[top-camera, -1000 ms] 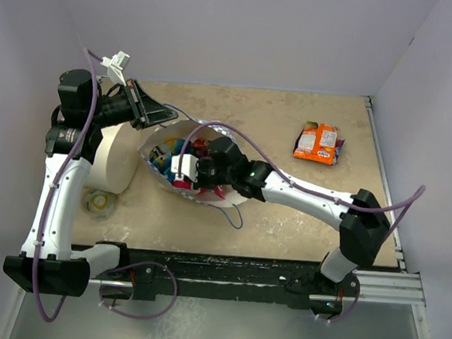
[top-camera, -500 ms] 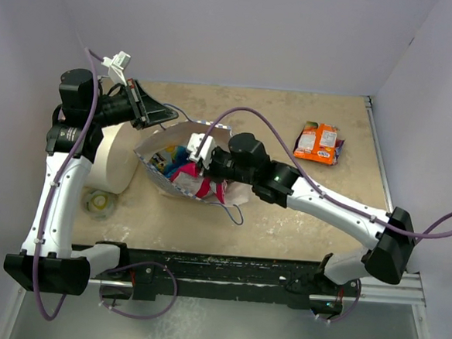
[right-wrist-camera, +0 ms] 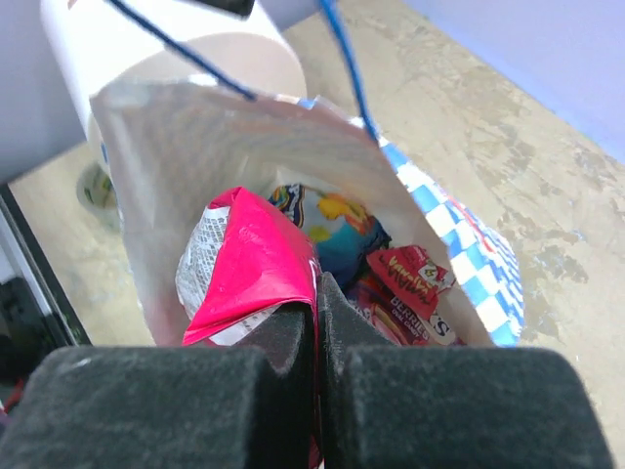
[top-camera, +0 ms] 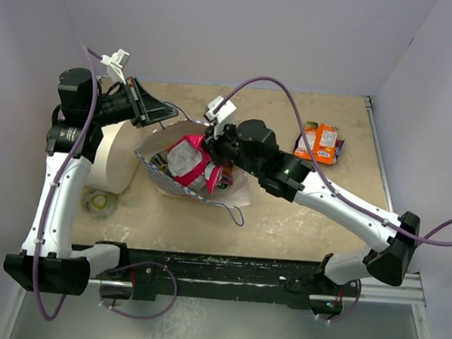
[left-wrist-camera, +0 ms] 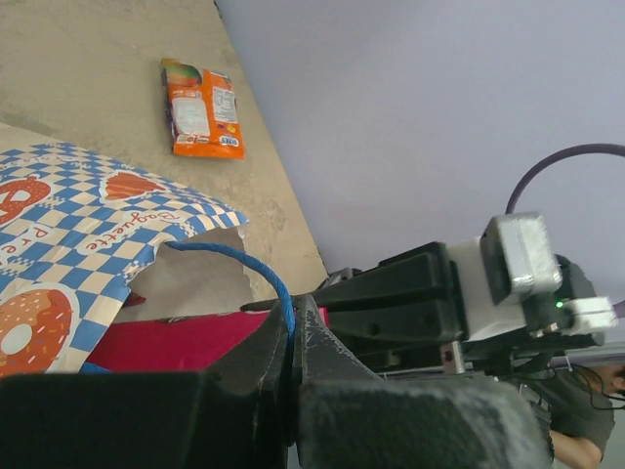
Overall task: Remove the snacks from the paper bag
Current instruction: Take out the snack from the paper bag, then place the snack at the center of the board.
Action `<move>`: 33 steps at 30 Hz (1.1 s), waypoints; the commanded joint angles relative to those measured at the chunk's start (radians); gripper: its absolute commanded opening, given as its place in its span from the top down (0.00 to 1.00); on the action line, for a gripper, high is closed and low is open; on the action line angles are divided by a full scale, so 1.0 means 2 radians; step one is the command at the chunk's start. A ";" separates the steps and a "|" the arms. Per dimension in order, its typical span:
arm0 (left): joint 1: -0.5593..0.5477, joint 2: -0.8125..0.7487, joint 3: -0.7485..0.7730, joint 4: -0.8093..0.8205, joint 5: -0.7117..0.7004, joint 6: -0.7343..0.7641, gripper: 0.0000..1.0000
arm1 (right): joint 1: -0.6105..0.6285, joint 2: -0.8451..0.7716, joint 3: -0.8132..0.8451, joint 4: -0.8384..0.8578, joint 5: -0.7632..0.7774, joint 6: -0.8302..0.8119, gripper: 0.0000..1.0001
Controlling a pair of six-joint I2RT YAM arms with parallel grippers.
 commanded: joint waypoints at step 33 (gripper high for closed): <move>-0.001 0.005 0.013 0.013 -0.014 -0.009 1.00 | -0.199 -0.107 0.103 -0.101 0.345 0.018 1.00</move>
